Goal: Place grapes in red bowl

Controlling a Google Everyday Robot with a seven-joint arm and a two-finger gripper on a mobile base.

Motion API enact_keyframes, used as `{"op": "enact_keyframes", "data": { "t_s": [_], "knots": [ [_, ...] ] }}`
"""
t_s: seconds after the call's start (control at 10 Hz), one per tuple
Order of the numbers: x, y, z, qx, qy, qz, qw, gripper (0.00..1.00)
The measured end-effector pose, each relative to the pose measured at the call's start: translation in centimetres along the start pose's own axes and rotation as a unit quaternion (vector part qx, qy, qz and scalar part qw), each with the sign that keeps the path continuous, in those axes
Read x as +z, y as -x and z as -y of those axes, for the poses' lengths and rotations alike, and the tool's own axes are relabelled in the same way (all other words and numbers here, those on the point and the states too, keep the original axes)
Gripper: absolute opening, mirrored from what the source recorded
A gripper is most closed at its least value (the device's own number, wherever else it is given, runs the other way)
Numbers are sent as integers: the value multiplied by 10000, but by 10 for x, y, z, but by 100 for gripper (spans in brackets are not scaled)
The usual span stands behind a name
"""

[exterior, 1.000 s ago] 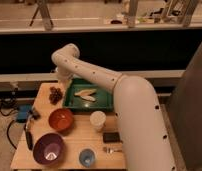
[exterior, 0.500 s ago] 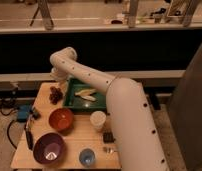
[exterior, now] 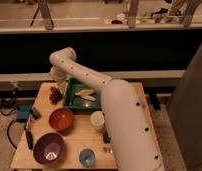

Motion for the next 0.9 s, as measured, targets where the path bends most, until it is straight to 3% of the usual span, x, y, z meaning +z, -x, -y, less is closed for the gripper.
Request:
{"op": "enact_keyframes", "data": {
  "t_s": [0.9],
  "knots": [
    [30, 12, 6, -67, 174, -44, 9998, 80]
  ]
}}
